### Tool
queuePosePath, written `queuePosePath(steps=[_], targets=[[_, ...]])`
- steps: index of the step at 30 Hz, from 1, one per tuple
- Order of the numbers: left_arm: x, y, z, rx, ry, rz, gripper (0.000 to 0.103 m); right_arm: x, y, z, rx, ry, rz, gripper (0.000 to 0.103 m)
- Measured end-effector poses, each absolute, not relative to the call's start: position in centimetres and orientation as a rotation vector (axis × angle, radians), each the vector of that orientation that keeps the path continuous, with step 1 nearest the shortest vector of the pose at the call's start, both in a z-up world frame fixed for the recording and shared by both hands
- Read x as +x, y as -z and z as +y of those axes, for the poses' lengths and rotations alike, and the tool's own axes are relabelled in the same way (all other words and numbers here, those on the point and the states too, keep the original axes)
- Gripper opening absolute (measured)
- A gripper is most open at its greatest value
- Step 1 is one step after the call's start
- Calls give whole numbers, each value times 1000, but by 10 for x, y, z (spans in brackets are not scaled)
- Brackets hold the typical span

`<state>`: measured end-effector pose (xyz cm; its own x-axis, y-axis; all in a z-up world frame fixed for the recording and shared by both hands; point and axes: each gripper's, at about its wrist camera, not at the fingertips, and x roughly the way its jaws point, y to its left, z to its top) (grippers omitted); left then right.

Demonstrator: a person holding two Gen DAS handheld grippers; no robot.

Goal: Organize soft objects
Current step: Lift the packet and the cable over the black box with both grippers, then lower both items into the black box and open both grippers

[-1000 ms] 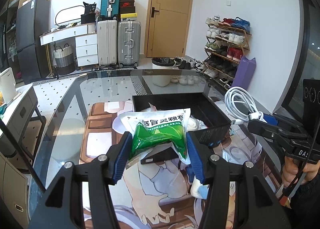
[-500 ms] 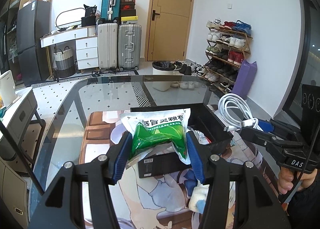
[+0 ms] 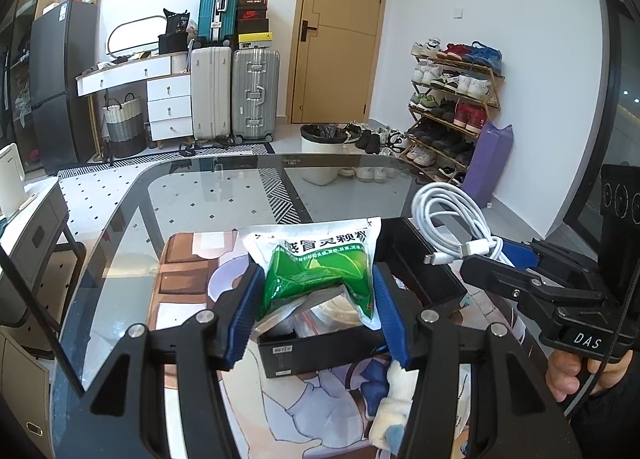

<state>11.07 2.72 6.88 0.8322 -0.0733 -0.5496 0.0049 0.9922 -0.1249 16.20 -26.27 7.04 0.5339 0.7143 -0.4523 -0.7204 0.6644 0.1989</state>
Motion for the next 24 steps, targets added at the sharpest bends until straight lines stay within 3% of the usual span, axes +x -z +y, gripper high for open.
queuePosePath(steps=[24], targets=[[138,-52,36,-167,-7,602,54,206,-57,-234,1,-815,575,45]])
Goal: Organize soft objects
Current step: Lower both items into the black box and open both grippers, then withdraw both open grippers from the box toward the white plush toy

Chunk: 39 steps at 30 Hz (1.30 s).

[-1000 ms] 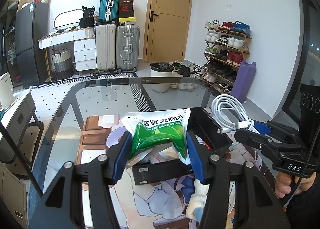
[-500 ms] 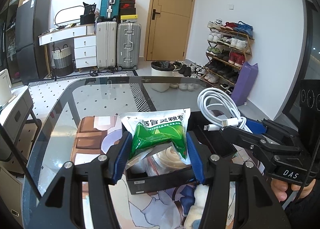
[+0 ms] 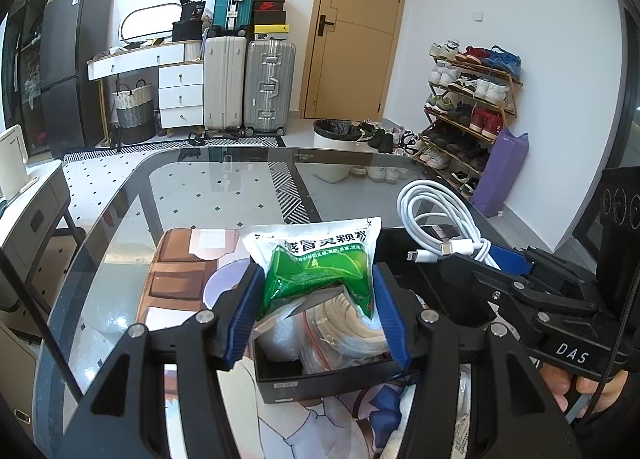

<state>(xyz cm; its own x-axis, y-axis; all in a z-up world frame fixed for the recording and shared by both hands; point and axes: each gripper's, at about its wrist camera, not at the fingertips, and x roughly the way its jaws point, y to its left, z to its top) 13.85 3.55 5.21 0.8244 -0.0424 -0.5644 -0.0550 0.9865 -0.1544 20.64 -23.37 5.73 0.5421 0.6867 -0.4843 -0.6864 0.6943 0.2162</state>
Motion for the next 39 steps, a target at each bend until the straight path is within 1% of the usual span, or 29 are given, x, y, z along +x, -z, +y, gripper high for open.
queuePosePath(steps=[11,16,21,23,24,25,26,28,29,31,33,36,39], targets=[[147,-47,35,-157,-15,613,54,216,-51,-224,-28,-817,572,45],[150,-45,36,-150,-17,621,57,221,-48,-220,-36,-814,578,45],[148,-44,37,-142,-16,628,60,221,-51,-224,-35,-805,563,49],[147,-46,35,-130,-14,629,61,219,-53,-229,-33,-798,554,53],[145,-46,34,-121,-16,629,66,218,-54,-232,-32,-794,550,58],[143,-47,33,-115,-15,626,73,216,-55,-235,-28,-791,544,64],[141,-48,32,-109,-14,619,75,215,-56,-239,-24,-791,542,68],[136,-50,30,-94,-16,608,84,210,-58,-245,-21,-793,538,87],[134,-51,29,-87,-17,607,86,207,-59,-249,-22,-795,533,91],[131,-53,29,-81,-13,606,96,201,-61,-255,-34,-797,536,99],[126,-53,29,-74,-9,603,100,197,-62,-260,-44,-791,541,102],[119,-53,26,-65,-5,605,103,188,-63,-269,-49,-771,544,102],[111,-52,24,-59,-2,604,103,178,-61,-276,-55,-767,557,102]])
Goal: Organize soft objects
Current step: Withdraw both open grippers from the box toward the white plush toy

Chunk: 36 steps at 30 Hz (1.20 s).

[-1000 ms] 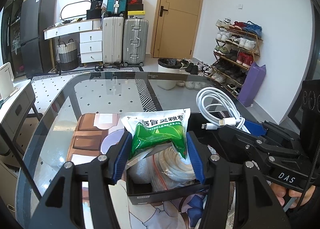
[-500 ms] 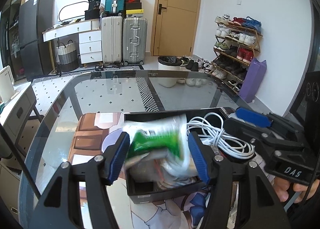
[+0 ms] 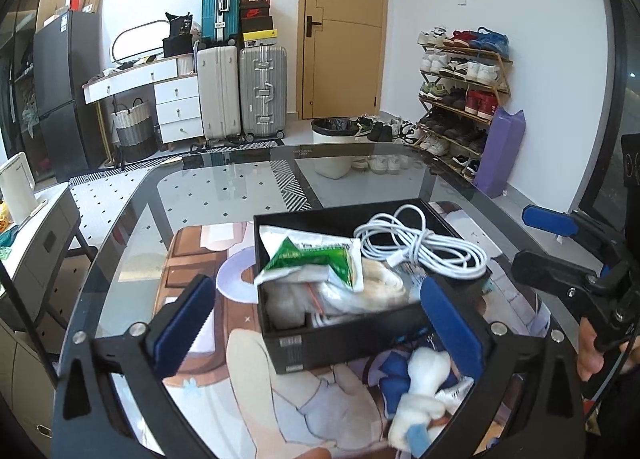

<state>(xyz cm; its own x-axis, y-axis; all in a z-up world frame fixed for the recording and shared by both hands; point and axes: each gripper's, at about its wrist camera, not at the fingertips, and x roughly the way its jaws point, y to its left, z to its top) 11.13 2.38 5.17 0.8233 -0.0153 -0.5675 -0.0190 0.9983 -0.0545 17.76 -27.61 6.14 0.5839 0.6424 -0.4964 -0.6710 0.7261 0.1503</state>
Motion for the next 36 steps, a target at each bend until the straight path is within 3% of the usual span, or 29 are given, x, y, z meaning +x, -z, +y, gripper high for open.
queuePosePath(steps=[36], targets=[[78,-28,1,22,34,699,103,145,-9,-271,-271,-817,792,102]])
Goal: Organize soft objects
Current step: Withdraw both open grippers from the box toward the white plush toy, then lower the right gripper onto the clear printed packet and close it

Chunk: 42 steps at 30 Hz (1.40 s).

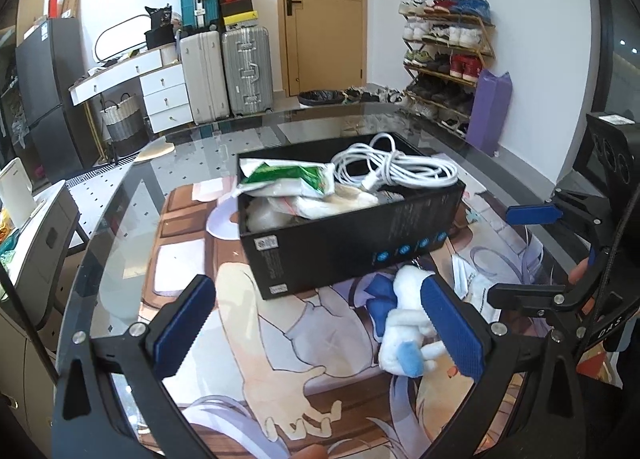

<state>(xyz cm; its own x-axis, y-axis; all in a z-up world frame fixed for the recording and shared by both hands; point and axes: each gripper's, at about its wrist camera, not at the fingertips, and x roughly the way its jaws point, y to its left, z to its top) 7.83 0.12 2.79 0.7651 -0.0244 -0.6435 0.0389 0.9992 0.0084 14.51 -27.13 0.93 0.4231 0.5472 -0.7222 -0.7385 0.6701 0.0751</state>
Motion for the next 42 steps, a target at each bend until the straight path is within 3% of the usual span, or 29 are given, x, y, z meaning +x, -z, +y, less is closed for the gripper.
queuePosePath(steps=[19,42], targets=[[80,-18,-1,42,46,747,103,133,35,-239,-376,-875,901,102],[80,-11,-4,50,56,768,103,143,38,-241,-398,-818,892,101]])
